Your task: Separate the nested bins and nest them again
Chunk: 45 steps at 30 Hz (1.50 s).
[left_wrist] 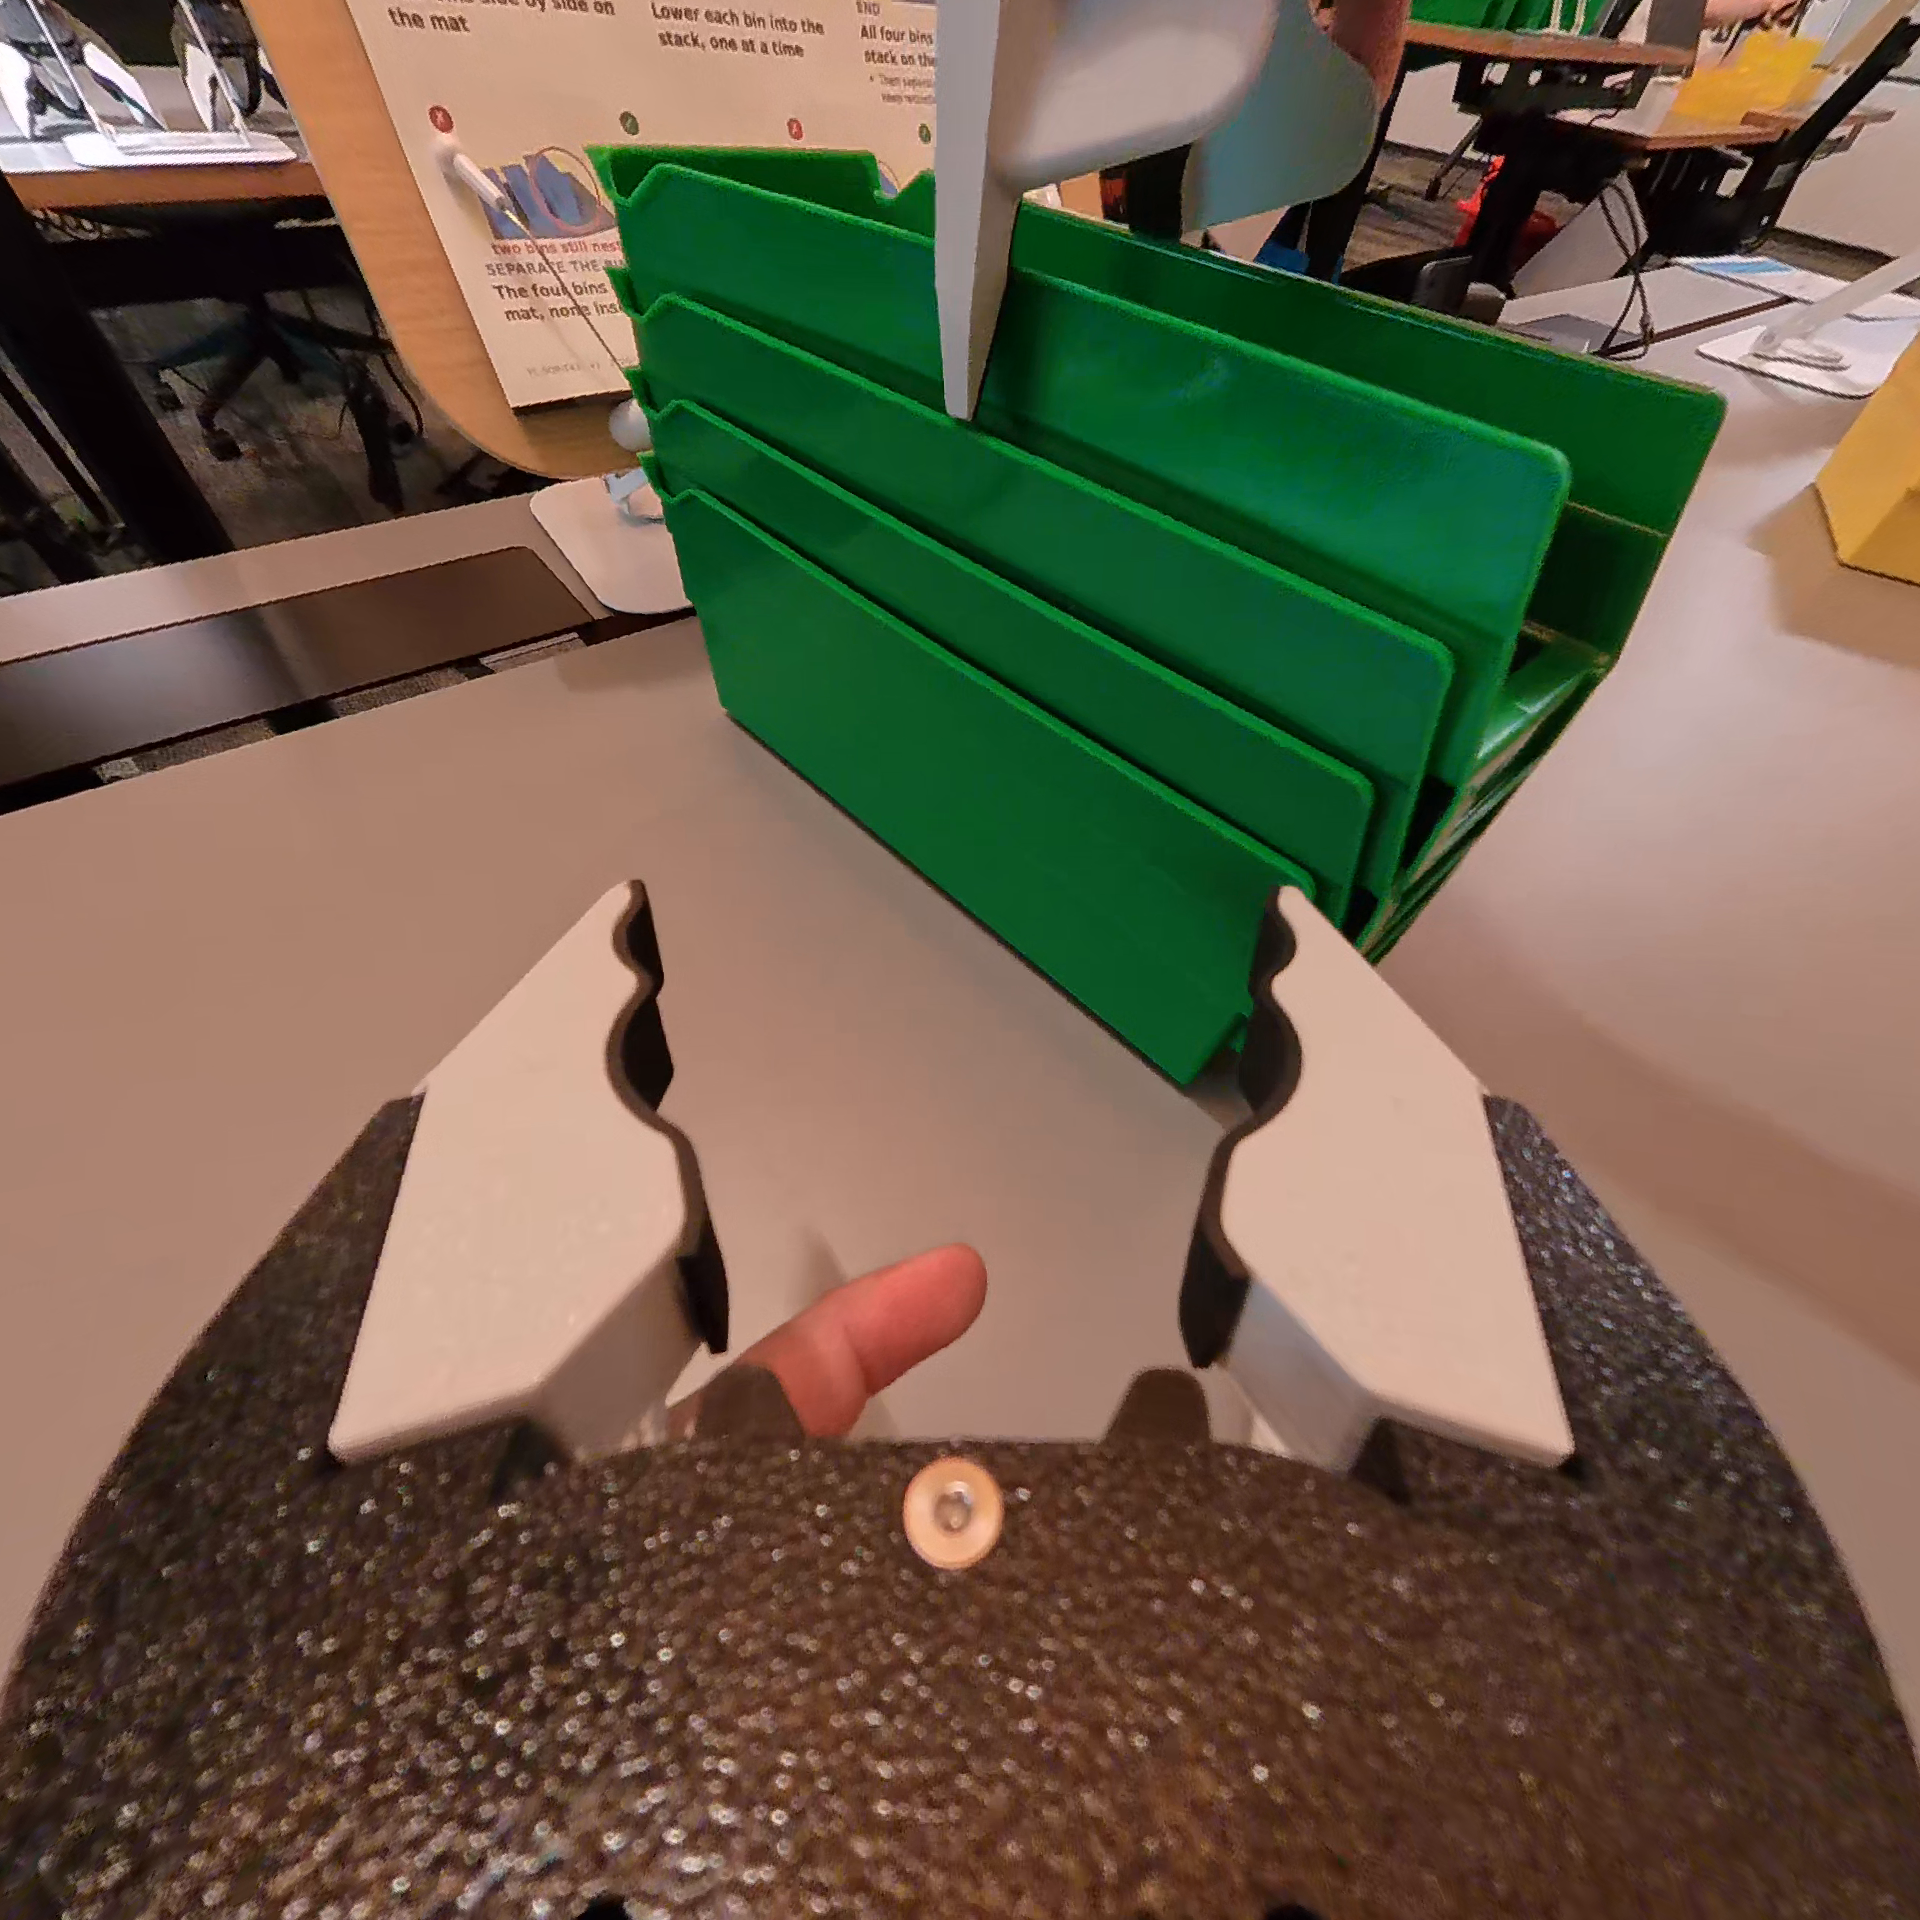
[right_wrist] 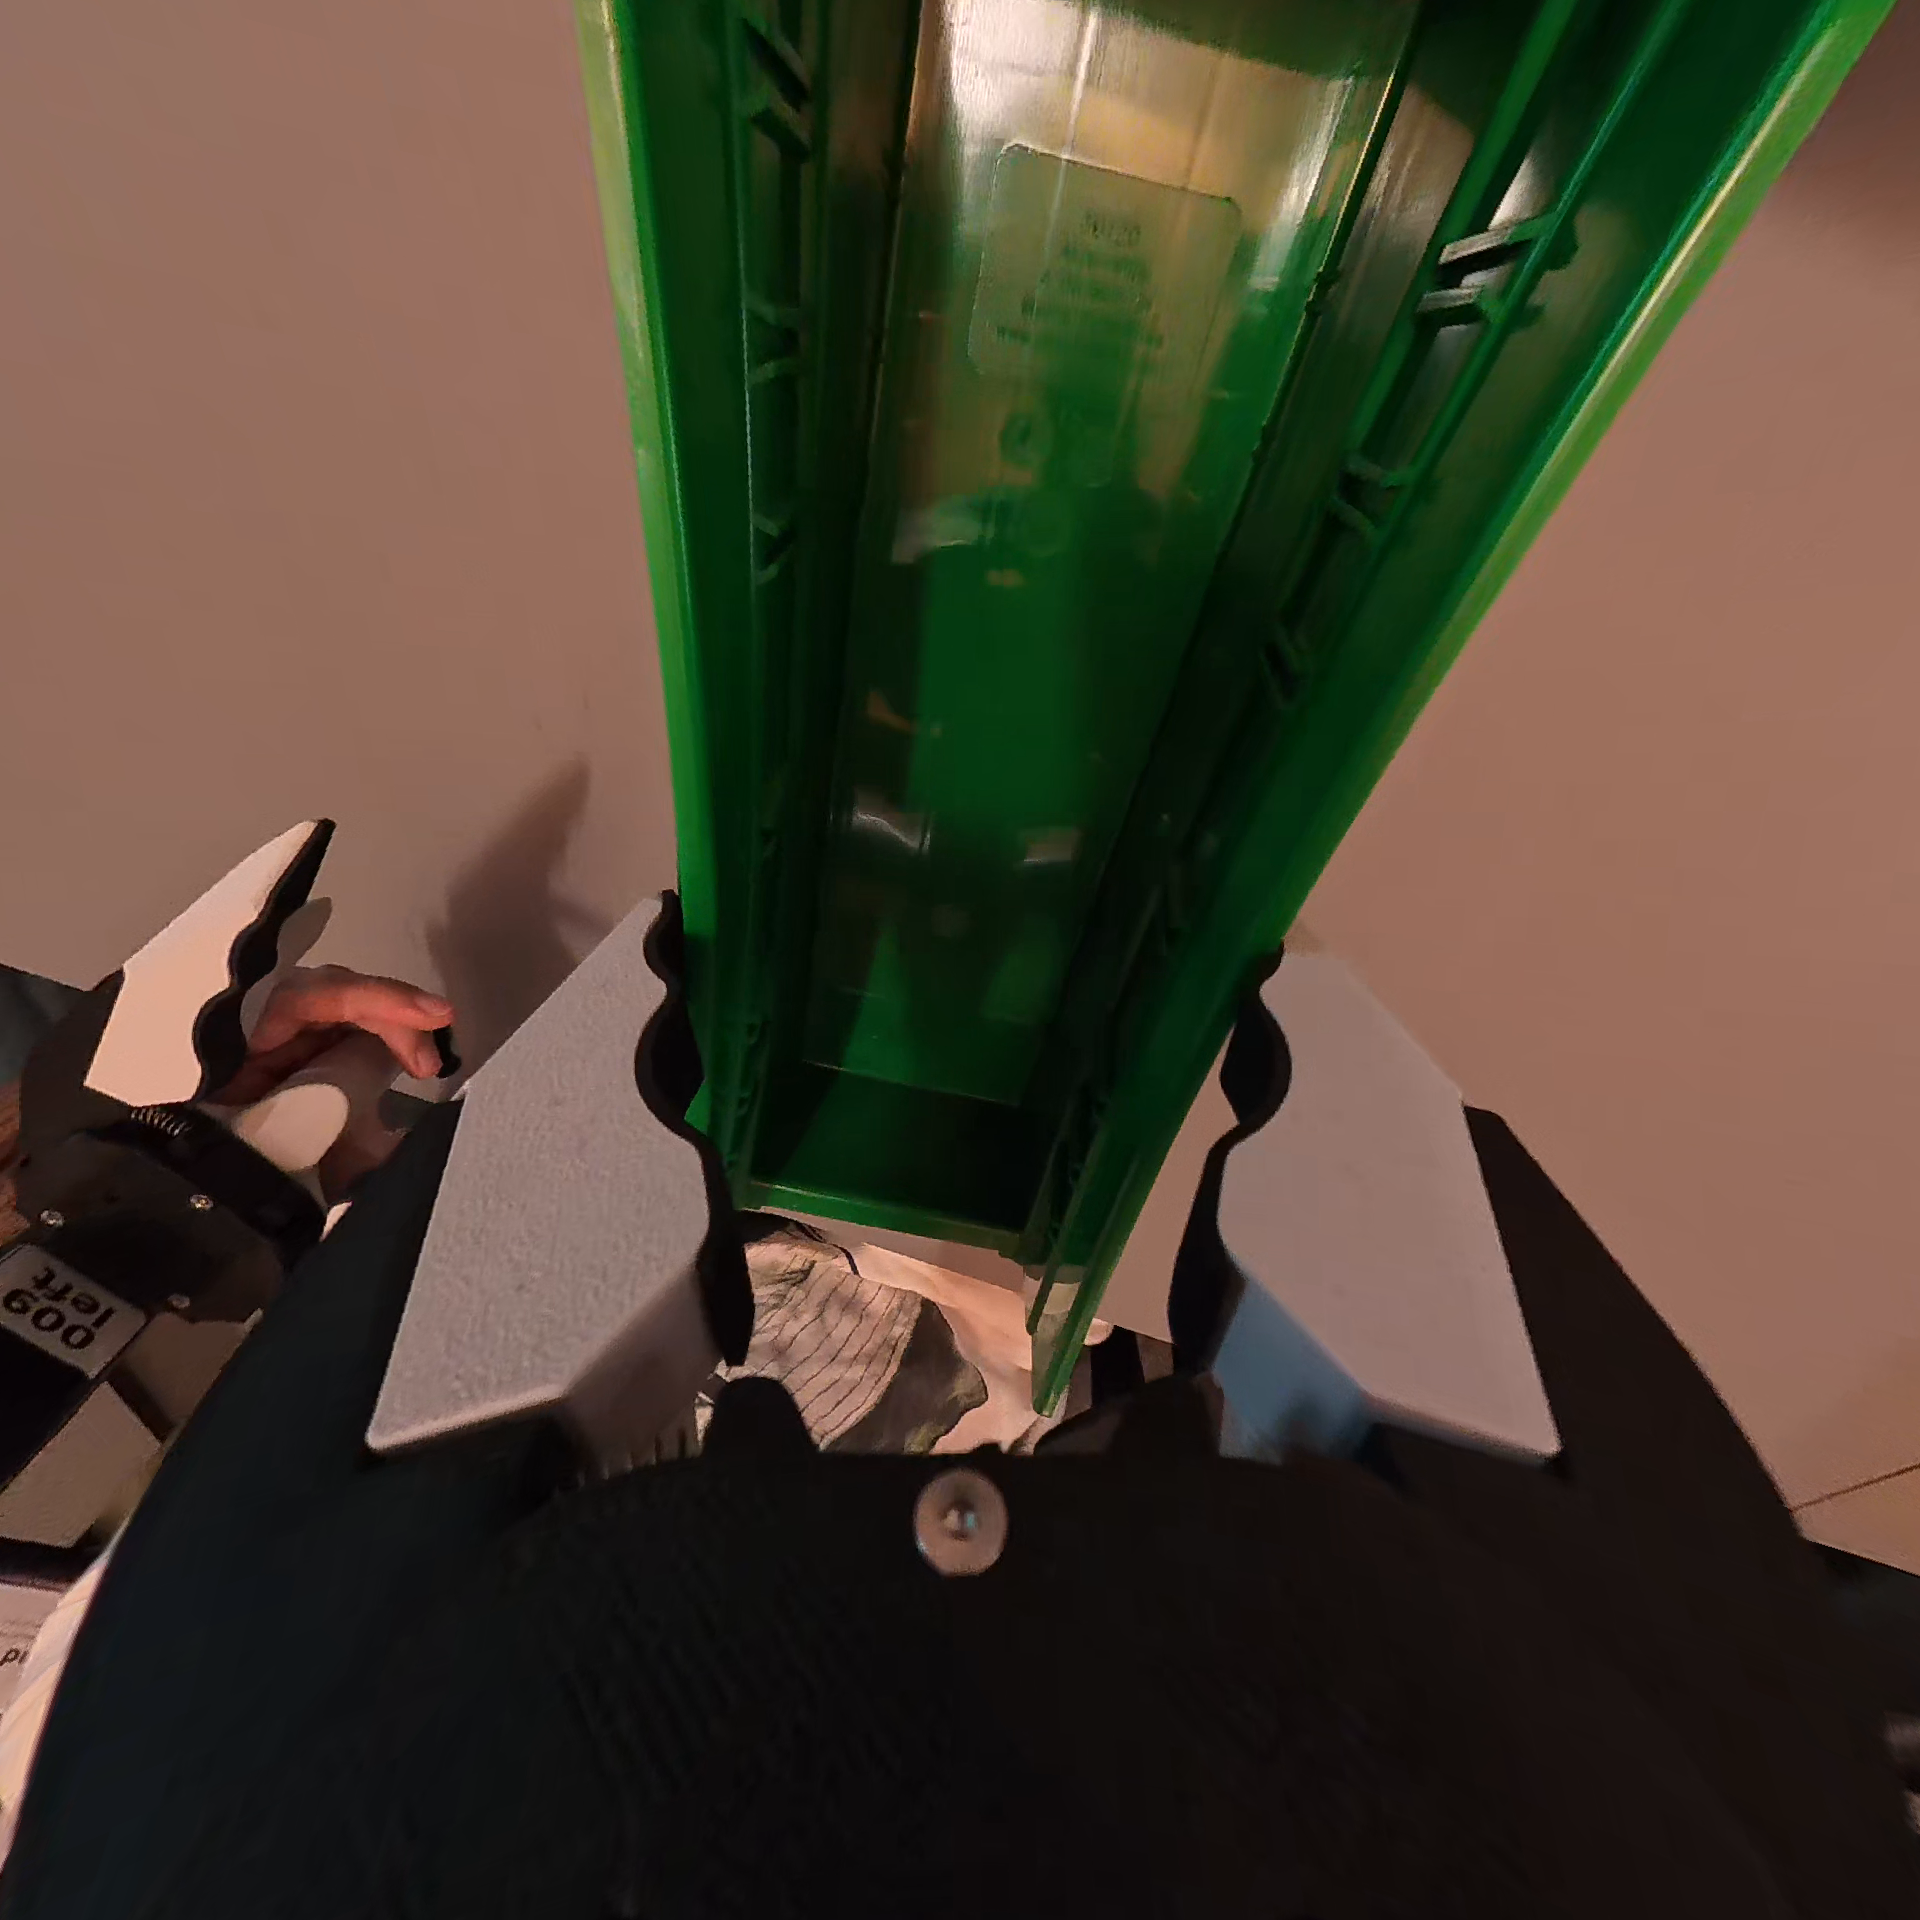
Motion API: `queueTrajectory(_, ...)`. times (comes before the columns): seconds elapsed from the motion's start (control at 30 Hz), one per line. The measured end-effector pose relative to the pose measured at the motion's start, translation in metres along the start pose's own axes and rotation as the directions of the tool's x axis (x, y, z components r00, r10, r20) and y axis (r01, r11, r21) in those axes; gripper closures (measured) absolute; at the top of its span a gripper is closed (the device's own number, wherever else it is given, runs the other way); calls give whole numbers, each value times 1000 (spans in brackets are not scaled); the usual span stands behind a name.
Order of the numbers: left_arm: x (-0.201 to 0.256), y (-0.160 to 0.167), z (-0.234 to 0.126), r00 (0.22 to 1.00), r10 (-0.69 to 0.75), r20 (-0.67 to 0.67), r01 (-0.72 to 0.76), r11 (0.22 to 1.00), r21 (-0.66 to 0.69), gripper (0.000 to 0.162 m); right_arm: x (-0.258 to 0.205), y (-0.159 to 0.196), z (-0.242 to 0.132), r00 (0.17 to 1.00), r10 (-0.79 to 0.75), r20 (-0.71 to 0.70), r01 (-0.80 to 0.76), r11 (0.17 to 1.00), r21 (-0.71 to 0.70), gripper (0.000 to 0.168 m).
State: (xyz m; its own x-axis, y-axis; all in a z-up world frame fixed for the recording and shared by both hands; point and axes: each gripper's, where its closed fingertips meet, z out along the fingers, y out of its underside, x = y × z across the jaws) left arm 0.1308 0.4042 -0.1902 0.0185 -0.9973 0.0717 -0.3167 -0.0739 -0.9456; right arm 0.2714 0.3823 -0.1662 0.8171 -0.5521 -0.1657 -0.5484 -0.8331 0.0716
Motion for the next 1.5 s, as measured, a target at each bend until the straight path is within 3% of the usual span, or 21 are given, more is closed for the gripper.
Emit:
queueTrajectory(0.73,-7,2,0,1000,-23,16,23,1000,4,51,-15,17,-10,1000,-5,-13,3,993,-118,67)
queueTrajectory(1.07,-1,-1,-1,1000,2,12,-2,1000,5,51,-20,20,-35,999,-18,-48,14,997,-82,68)
queueTrajectory(1.5,-3,-4,-5,1000,5,19,-6,1000,16,51,-31,14,-64,999,-43,11,43,999,-23,70)
